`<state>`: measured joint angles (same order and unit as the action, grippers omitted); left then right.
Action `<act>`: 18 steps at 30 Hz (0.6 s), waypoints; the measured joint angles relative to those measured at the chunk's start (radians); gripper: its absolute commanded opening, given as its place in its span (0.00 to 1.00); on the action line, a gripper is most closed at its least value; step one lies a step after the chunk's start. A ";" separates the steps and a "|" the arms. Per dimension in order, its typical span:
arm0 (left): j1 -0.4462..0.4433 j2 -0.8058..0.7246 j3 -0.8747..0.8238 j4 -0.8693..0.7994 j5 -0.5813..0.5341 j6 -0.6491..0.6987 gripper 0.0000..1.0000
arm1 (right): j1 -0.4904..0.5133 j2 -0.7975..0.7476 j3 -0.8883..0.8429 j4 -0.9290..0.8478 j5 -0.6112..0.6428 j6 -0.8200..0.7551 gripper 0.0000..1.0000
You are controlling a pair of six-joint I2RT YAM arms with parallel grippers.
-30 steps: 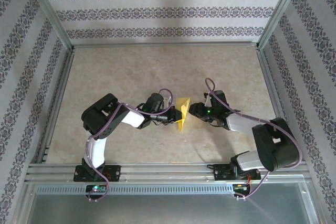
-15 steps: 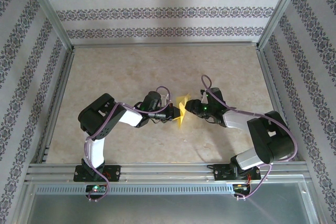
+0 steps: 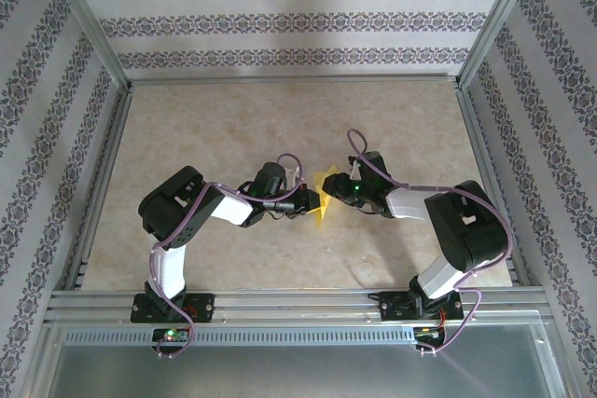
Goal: Fold a paper plane with a square sheet of paper (fold left side to right side)
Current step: Fold the wing for the fifth time at the center of the table.
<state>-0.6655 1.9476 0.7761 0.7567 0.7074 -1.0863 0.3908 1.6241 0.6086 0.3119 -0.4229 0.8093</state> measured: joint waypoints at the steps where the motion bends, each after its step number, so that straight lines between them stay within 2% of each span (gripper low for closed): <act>1: 0.000 0.000 0.000 0.000 0.000 0.000 0.00 | 0.000 0.006 0.005 0.001 0.000 0.000 0.41; 6: 0.000 0.001 0.000 0.003 0.000 -0.010 0.00 | 0.000 0.034 0.015 0.014 0.007 0.000 0.41; 11: 0.000 0.012 -0.003 0.039 0.000 -0.026 0.04 | 0.006 0.043 0.018 0.018 0.016 0.000 0.40; 18: 0.006 0.019 -0.014 0.045 0.000 -0.030 0.19 | 0.006 0.051 0.027 0.003 0.019 0.000 0.40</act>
<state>-0.6598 1.9667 0.7616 0.8013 0.7078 -1.1160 0.3973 1.6749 0.6361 0.3149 -0.4042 0.8093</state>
